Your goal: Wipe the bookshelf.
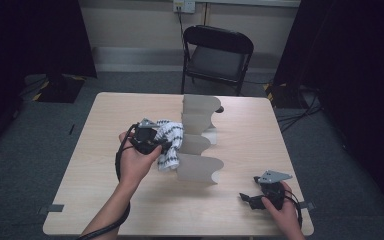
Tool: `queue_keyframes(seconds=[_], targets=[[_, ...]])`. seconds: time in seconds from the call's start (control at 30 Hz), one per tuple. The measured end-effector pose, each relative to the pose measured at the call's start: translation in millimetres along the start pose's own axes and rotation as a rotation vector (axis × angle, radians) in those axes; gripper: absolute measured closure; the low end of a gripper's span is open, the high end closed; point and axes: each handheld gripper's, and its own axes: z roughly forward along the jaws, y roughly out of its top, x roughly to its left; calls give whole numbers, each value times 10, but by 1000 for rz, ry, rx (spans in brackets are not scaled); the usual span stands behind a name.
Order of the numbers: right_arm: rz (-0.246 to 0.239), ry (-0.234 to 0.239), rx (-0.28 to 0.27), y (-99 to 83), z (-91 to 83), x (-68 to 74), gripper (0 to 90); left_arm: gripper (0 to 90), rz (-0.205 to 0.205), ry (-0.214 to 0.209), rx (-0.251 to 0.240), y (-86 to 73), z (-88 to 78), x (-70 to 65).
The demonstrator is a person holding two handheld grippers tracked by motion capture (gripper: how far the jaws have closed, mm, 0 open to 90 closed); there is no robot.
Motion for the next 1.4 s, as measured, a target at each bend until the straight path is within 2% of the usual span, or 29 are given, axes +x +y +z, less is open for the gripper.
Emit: queue_keyframes(seconds=[0.1, 0.17, 0.2, 0.23, 0.33, 0.4, 0.7, 0.8, 0.97, 1.07, 1.1, 1.13, 1.23, 1.4], targets=[[0, 0, 0, 0, 0, 0, 121, 783, -7, -2, 8, -87, 83, 16], [0, 0, 0, 0, 0, 0, 120, 783, 6, -7, 44, -184, 184, 29], [0, 0, 0, 0, 0, 0, 120, 783, 6, -7, 44, -184, 184, 29], [1, 1, 1, 0, 0, 1, 121, 783, 1, -10, 58, -255, 263, 25], [0, 0, 0, 0, 0, 0, 121, 782, -8, -10, 60, -325, 338, 18], [0, 0, 0, 0, 0, 0, 121, 782, -11, -13, 77, -412, 424, 19], [0, 0, 0, 0, 0, 0, 121, 782, -1, -12, 124, -588, 570, 21], [0, 0, 0, 0, 0, 0, 120, 782, -9, -11, 144, -680, 633, 19], [0, 0, 0, 0, 0, 0, 121, 781, -17, -20, 150, -713, 641, 43], [0, 0, 0, 0, 0, 0, 120, 781, -20, -16, 145, -686, 603, 59], [0, 0, 0, 0, 0, 0, 120, 781, -20, -9, 112, -601, 522, 86], [0, 0, 0, 0, 0, 0, 120, 781, -20, -9, 112, -601, 522, 86], [0, 0, 0, 0, 0, 0, 120, 781, -18, 8, 39, -369, 347, 94], [0, 0, 0, 0, 0, 0, 121, 780, 48, 34, -76, 49, 92, 47]])
